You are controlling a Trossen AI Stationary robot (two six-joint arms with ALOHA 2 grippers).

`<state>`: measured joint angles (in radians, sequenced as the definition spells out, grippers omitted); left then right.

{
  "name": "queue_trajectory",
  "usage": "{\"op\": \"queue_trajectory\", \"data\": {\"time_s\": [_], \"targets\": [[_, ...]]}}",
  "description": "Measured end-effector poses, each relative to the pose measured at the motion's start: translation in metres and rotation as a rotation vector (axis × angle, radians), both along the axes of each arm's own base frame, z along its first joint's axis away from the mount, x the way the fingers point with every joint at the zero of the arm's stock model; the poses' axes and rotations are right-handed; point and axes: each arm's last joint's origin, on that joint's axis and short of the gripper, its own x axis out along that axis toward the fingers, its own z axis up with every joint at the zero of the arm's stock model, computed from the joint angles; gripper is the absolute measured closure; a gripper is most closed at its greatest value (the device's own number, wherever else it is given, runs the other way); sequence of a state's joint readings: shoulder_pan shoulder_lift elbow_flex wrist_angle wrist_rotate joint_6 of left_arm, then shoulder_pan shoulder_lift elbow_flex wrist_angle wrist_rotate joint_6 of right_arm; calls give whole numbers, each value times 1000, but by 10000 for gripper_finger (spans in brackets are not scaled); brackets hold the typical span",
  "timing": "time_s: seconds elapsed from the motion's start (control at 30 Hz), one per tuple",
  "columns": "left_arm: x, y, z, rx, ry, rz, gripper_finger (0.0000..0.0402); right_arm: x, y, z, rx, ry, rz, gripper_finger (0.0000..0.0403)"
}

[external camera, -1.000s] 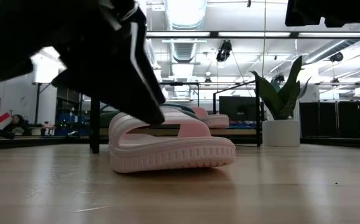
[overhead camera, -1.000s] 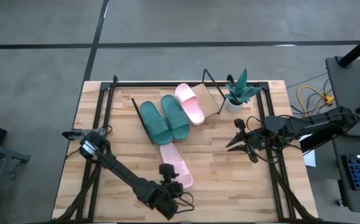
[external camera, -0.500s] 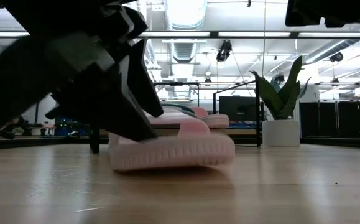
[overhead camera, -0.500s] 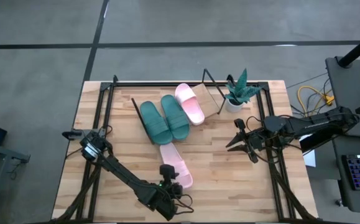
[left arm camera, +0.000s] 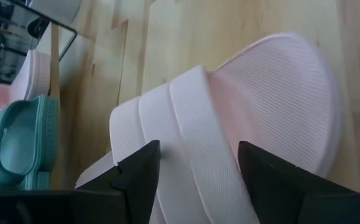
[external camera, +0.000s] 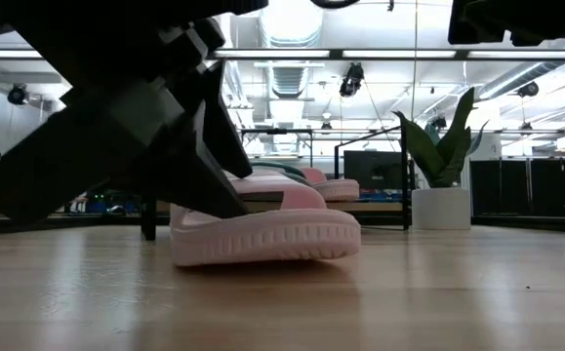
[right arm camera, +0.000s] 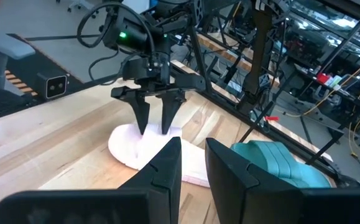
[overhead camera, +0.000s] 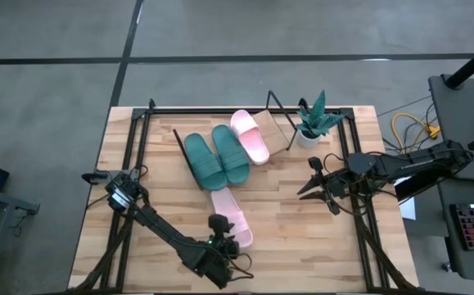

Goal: Pick and place slides into the shelf
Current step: Put the pink slide on the shelf

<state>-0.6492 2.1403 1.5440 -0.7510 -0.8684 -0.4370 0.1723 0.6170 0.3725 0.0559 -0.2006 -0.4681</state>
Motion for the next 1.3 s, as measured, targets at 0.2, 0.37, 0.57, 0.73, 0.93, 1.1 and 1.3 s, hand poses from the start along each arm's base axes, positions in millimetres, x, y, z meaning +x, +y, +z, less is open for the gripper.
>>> {"op": "queue_trajectory", "data": {"time_s": [0.2,0.37,0.57,0.73,0.93,1.1,1.3], "targets": [[0,1,0,-21,-4,16,273,0,0,0,22,9,-4,339],[-3,0,-2,-30,70,-19,376,0,0,0,21,9,-4,339],[-7,-3,8,40,103,-96,399,0,0,1,23,0,-3,339],[-14,-11,28,31,64,-141,401,0,0,3,29,-20,11,339],[-29,-25,46,141,-16,-194,401,-1,2,7,43,-57,62,339],[-41,-33,55,182,-69,-207,401,-2,4,7,52,-63,167,339],[-44,-37,54,185,-85,-214,402,-2,5,8,58,-71,172,339]]}}
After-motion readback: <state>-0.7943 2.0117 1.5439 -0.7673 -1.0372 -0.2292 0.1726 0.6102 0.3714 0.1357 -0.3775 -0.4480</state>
